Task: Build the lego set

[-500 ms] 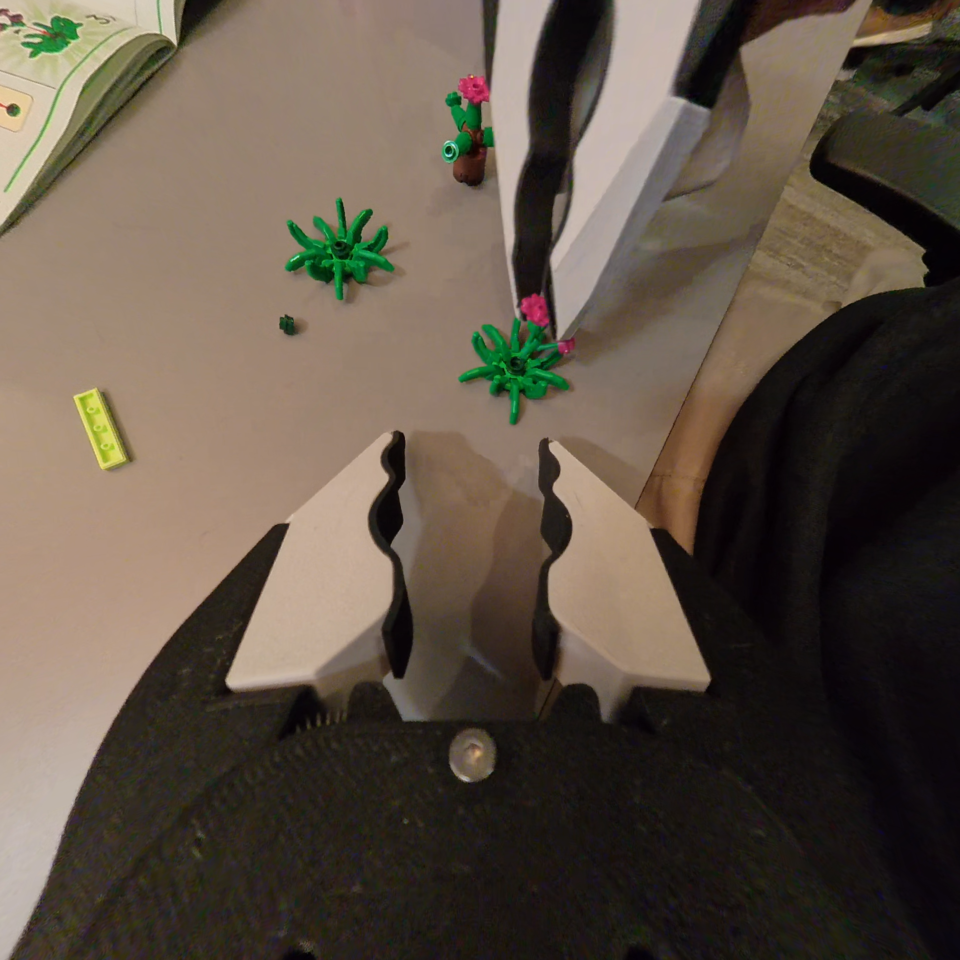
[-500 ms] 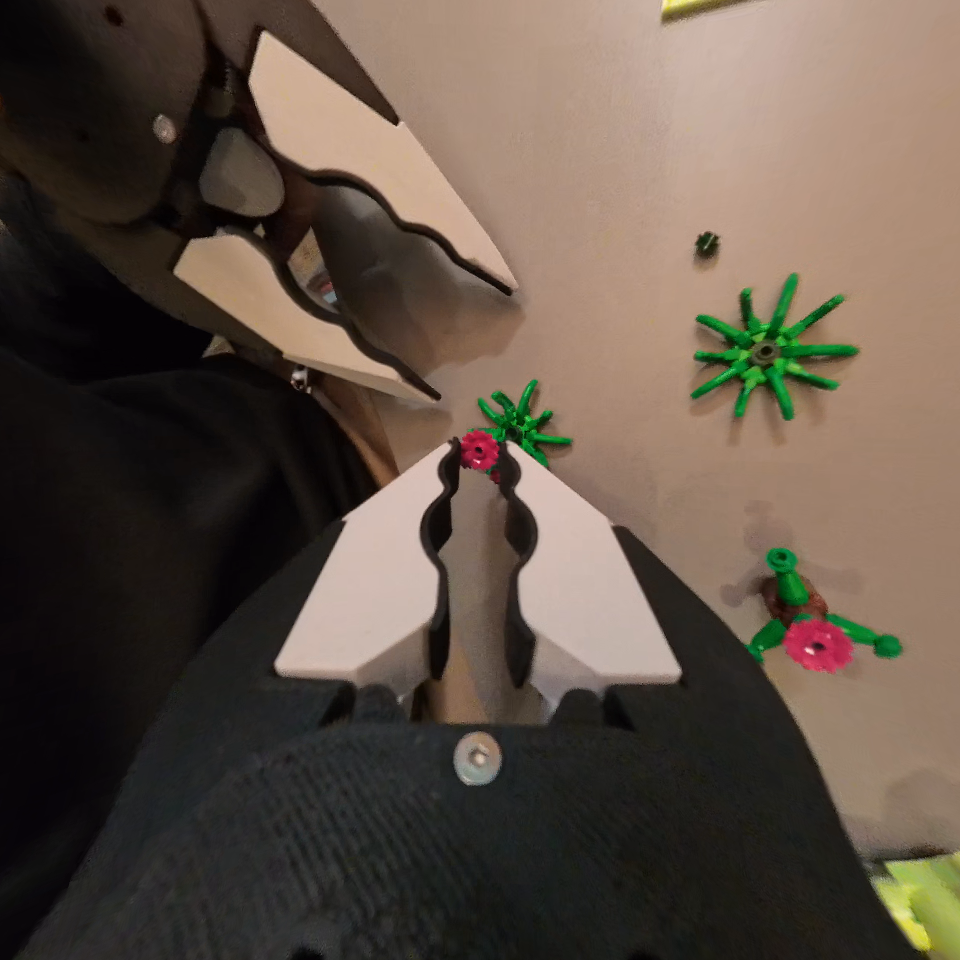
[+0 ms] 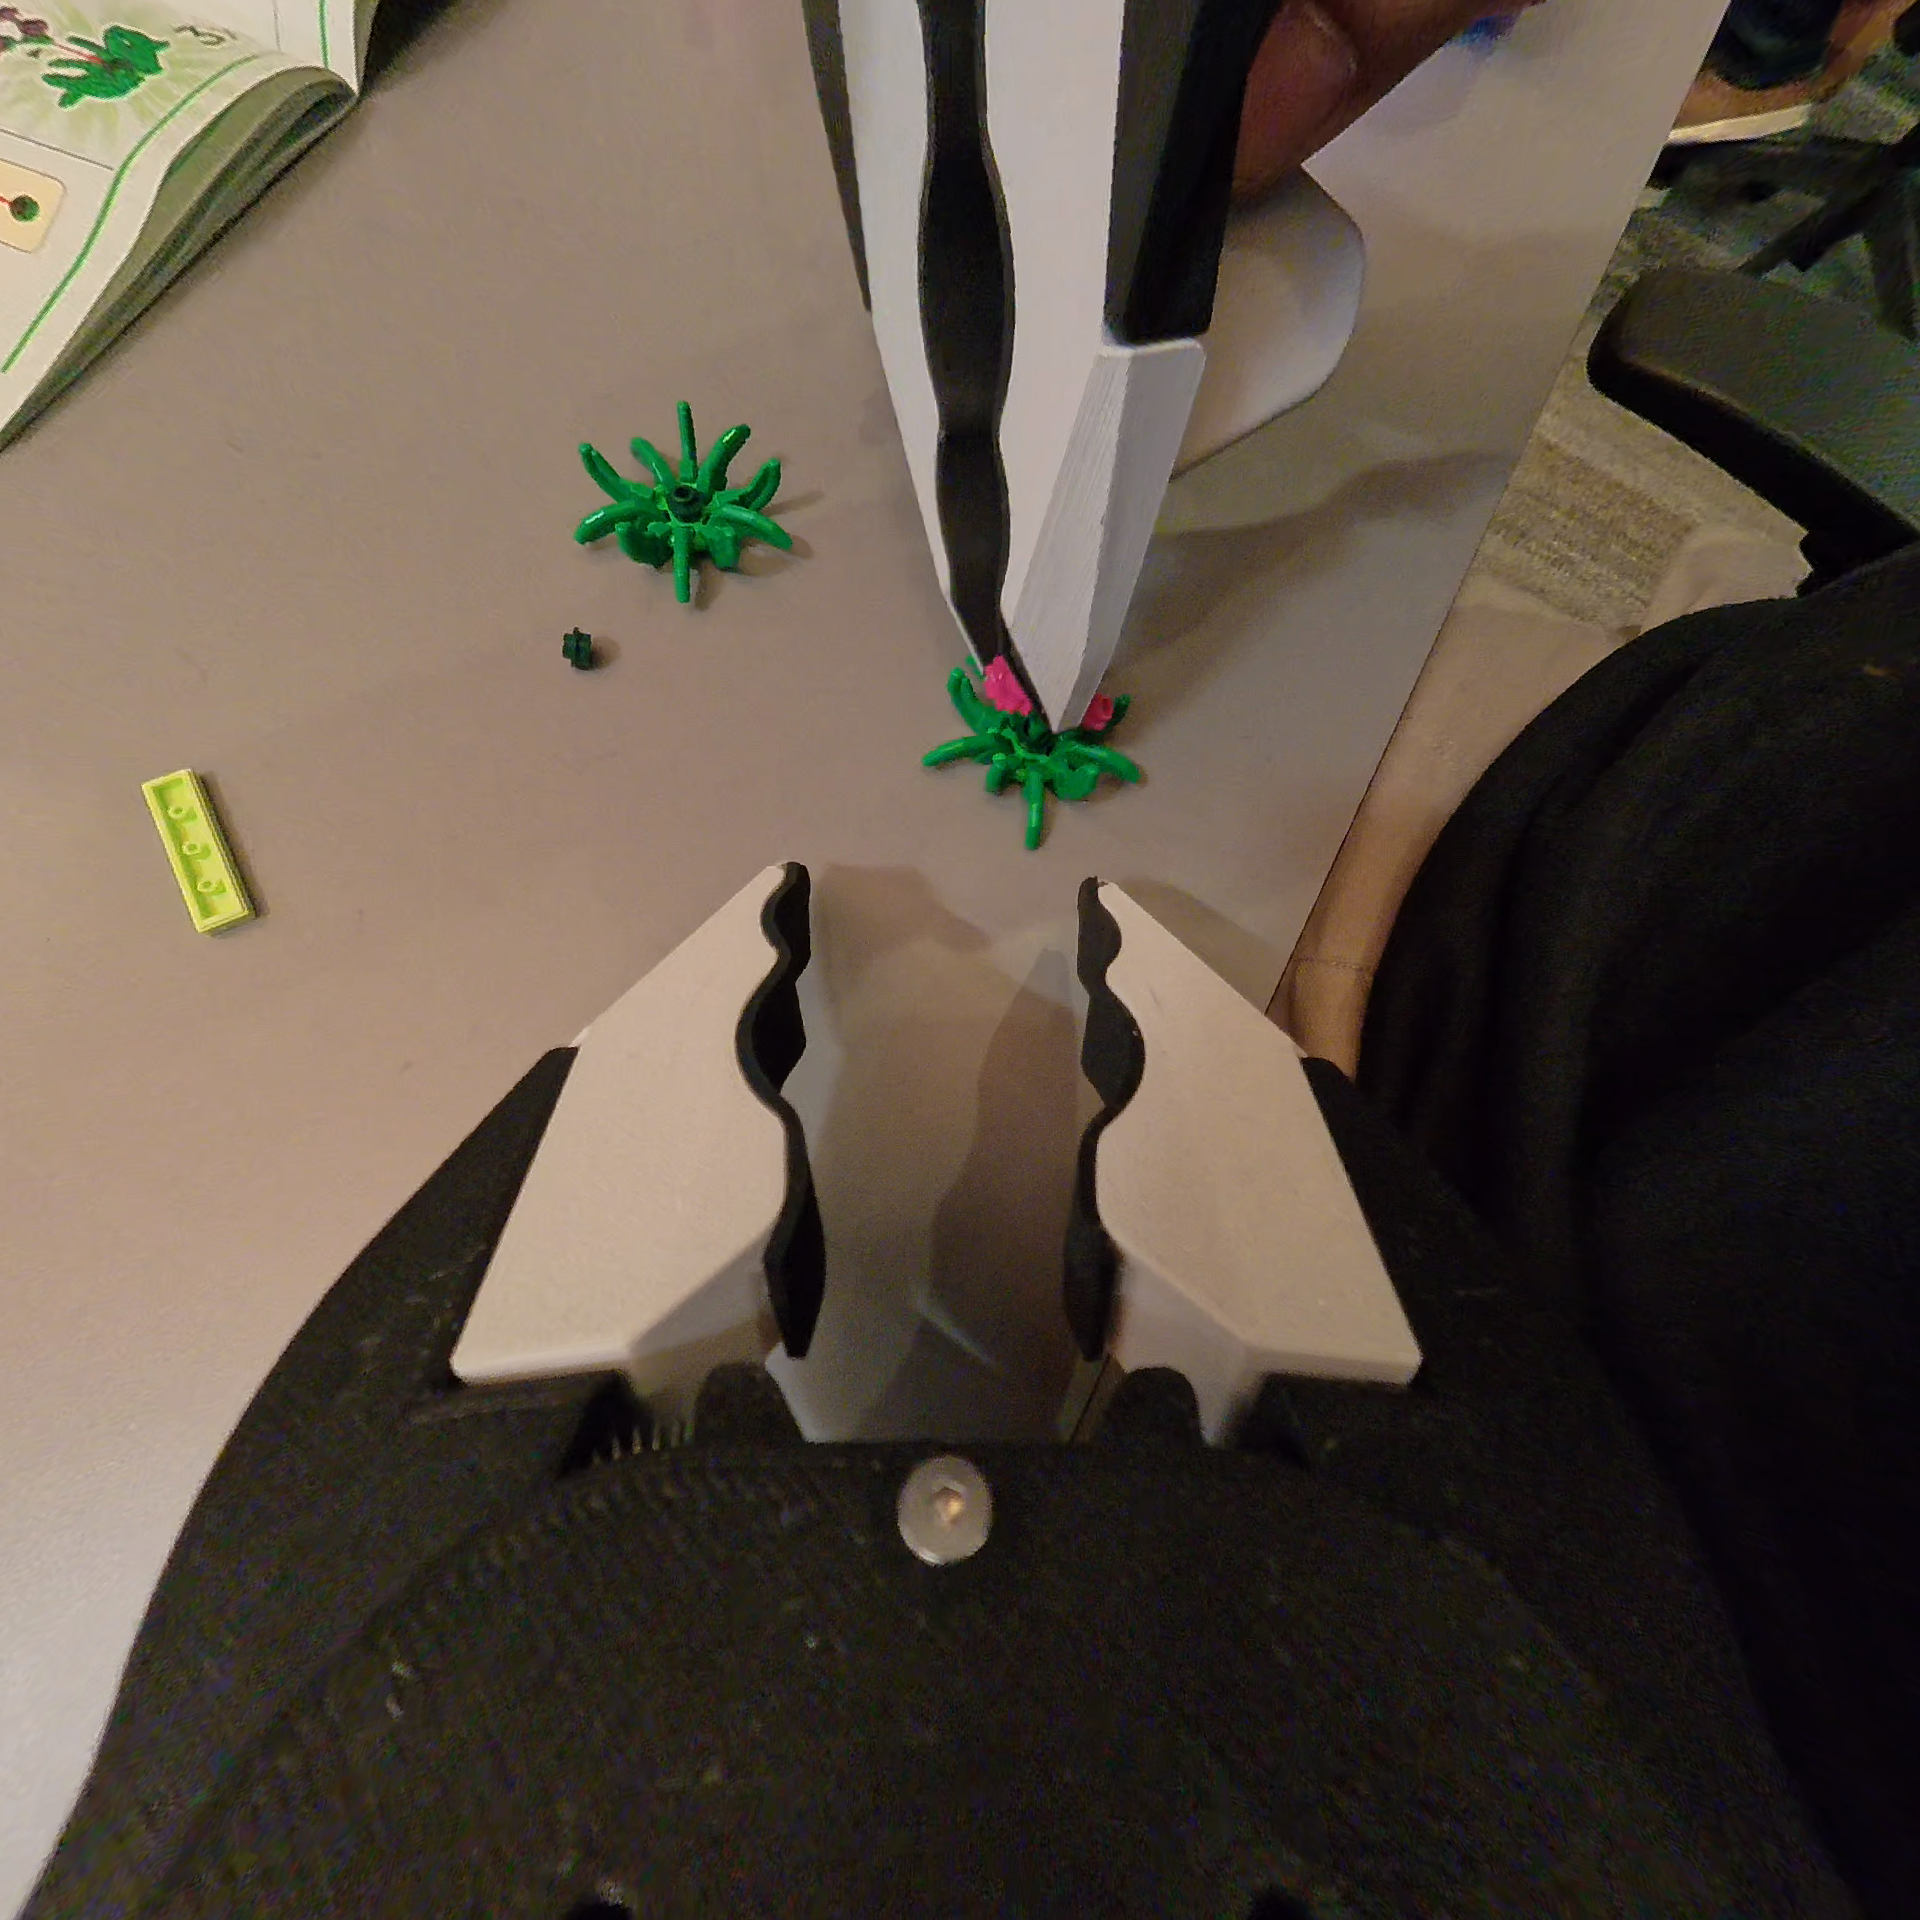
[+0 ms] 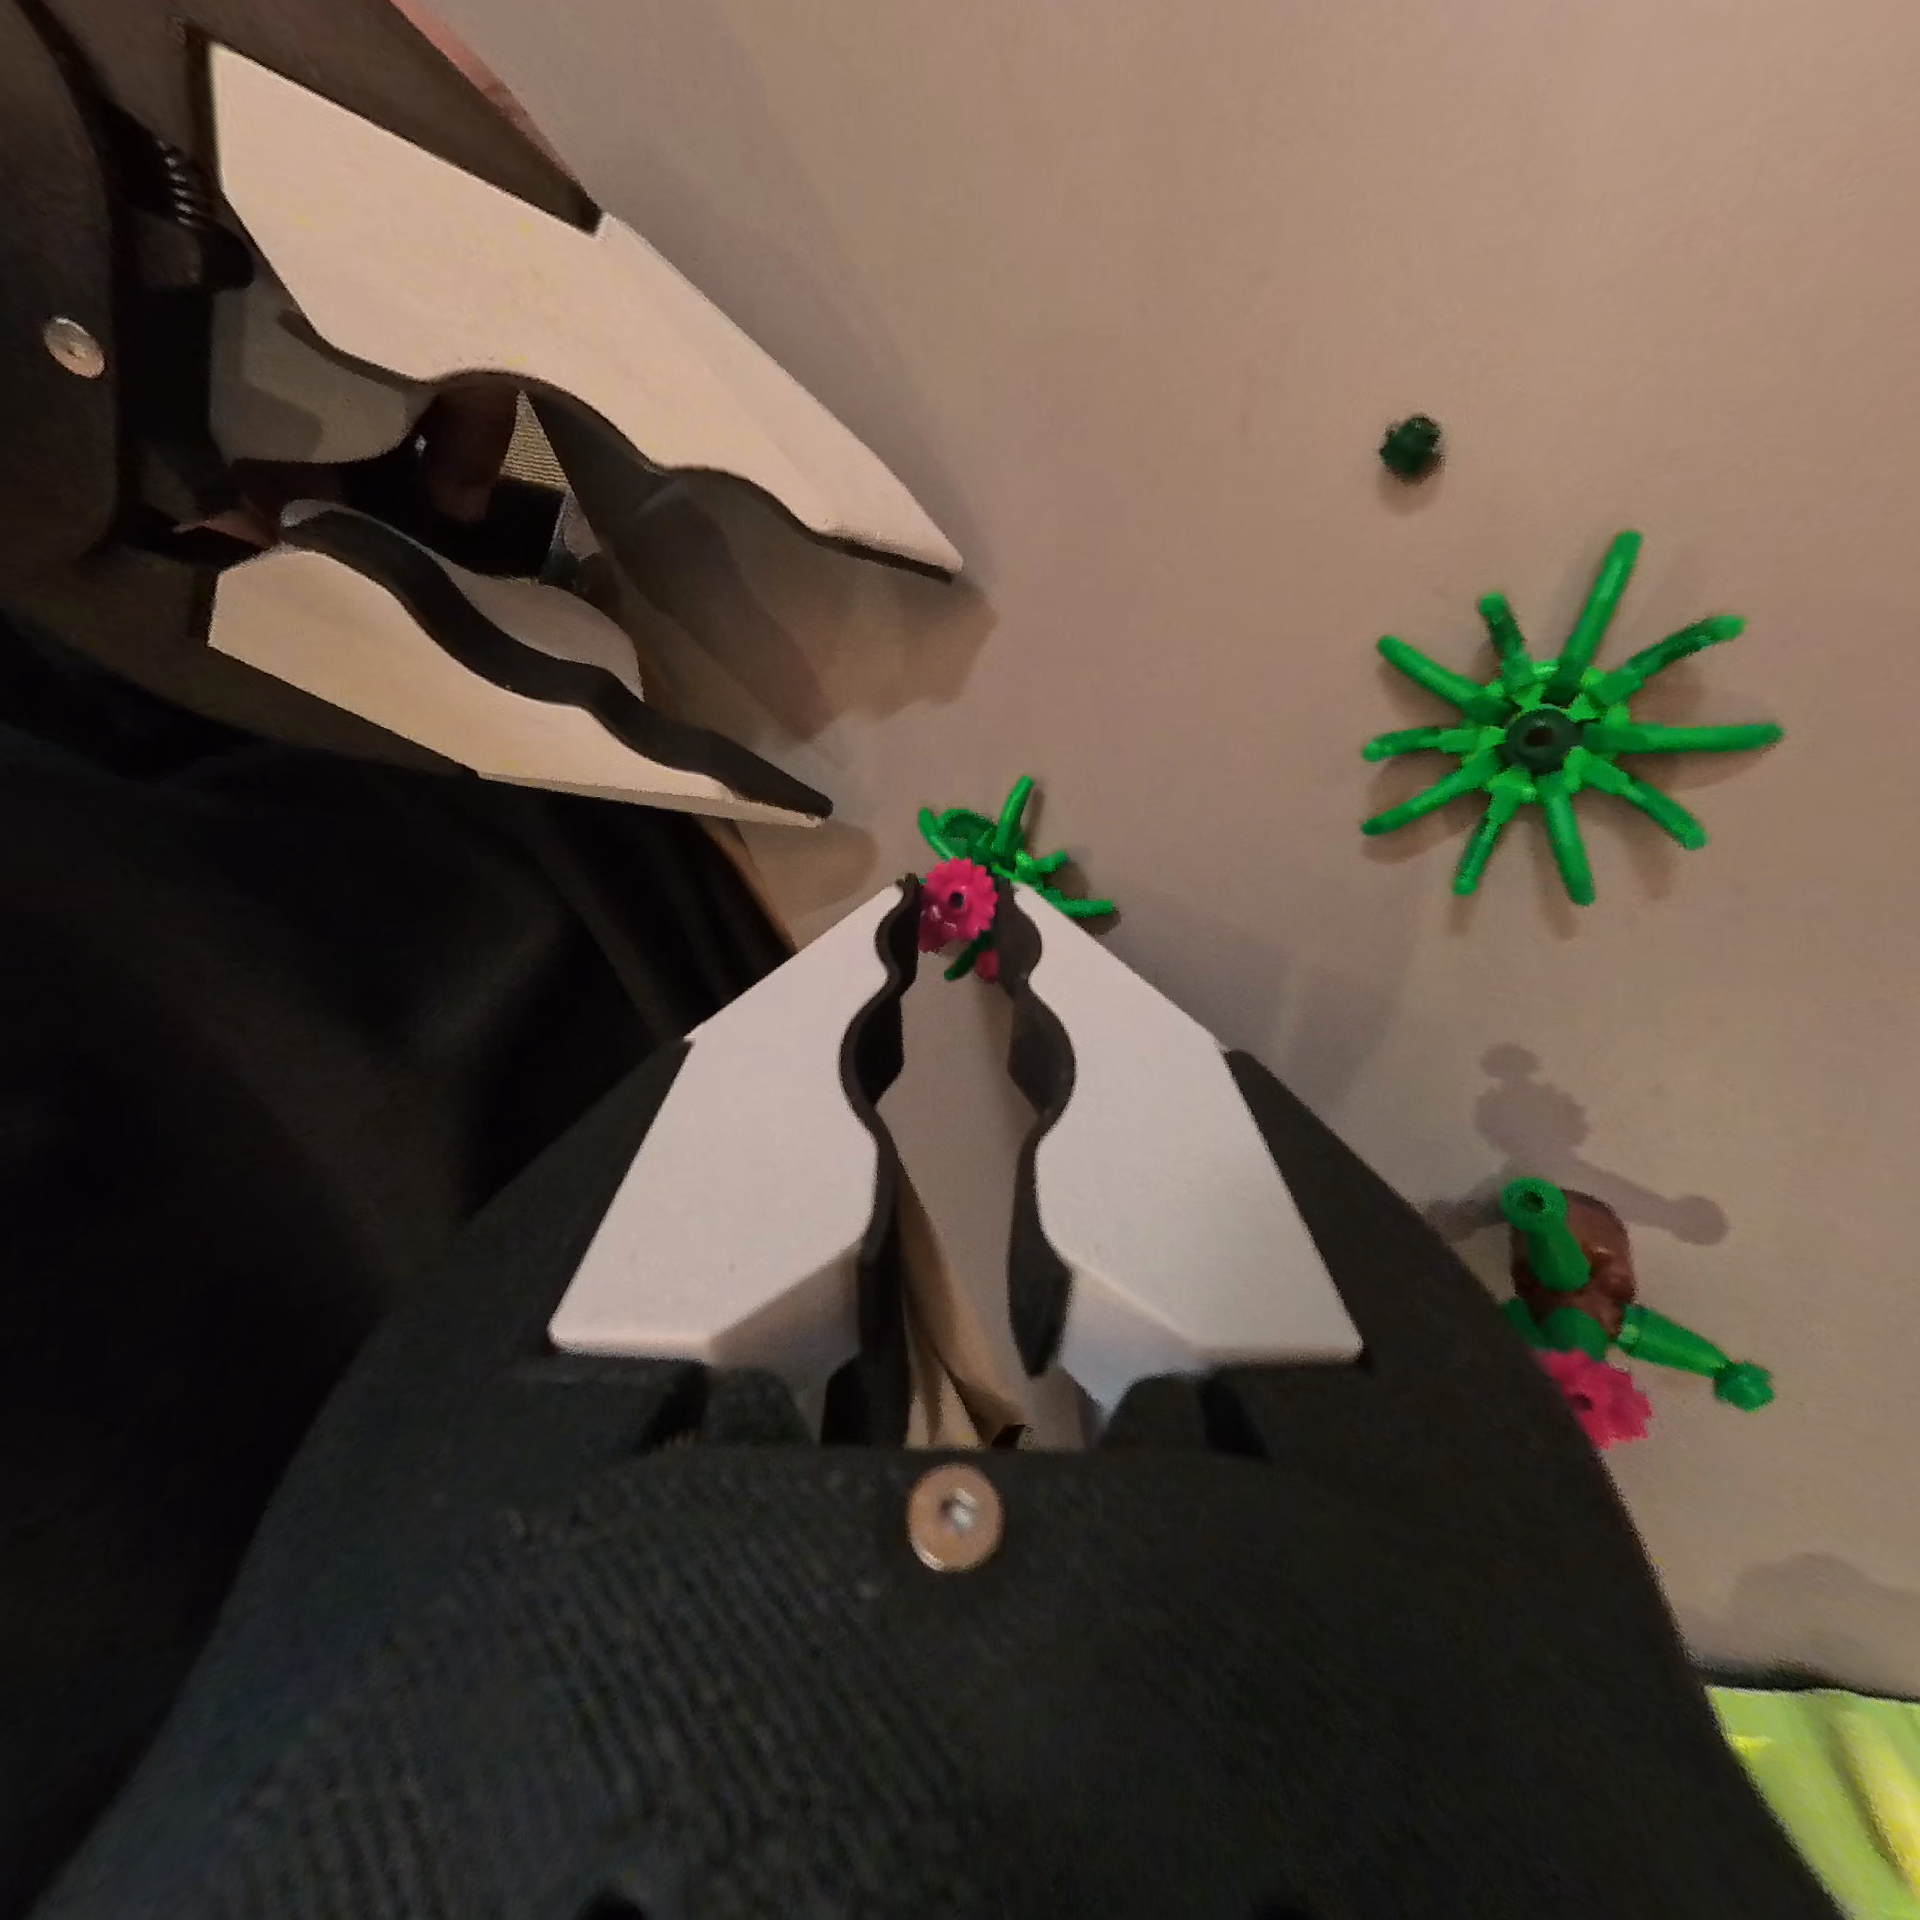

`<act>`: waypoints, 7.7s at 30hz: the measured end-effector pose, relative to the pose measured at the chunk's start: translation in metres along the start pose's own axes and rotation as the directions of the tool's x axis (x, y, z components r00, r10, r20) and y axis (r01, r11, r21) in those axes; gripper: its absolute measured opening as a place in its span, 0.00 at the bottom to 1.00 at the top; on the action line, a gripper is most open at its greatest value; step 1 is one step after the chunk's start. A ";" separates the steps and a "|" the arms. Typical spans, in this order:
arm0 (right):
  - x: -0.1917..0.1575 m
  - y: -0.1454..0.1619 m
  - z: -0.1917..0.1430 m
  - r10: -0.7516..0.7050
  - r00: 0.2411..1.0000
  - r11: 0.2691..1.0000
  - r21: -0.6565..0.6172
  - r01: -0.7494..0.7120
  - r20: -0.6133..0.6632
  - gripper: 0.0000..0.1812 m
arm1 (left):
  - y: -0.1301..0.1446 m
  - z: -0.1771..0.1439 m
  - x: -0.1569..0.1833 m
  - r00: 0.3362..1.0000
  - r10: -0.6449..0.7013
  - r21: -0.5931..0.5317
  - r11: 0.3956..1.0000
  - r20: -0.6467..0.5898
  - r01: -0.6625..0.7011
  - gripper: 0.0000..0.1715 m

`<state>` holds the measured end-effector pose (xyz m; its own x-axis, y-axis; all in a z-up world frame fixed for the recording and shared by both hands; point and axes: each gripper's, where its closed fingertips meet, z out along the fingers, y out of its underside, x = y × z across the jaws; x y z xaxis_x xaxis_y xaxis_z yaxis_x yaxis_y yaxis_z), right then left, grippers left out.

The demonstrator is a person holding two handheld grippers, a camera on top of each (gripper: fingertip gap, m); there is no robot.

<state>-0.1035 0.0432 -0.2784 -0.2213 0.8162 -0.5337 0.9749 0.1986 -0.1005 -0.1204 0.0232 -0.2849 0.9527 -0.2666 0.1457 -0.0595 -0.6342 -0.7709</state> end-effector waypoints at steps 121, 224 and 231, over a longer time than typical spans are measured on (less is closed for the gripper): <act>-0.083 -0.001 -0.067 -0.564 0.729 0.445 0.600 0.665 -0.388 0.06 | -0.077 -0.058 0.064 0.935 0.146 0.541 0.839 -0.324 0.057 0.00; 0.015 0.009 -0.003 -0.503 0.654 0.858 -0.239 0.454 -0.565 0.06 | -0.037 -0.053 -0.046 0.921 -0.369 0.422 0.820 -0.127 0.387 0.14; 0.015 0.009 -0.003 -0.501 0.647 0.856 -0.218 0.469 -0.574 0.05 | -0.037 -0.052 -0.046 0.920 -0.370 0.420 0.820 -0.129 0.389 0.14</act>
<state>-0.0978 0.0590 -0.2854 -0.6452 0.7407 0.1871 0.7257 0.6708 -0.1529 -0.1774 0.0208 -0.2305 0.8603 -0.1037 0.4992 0.4467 -0.3187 -0.8360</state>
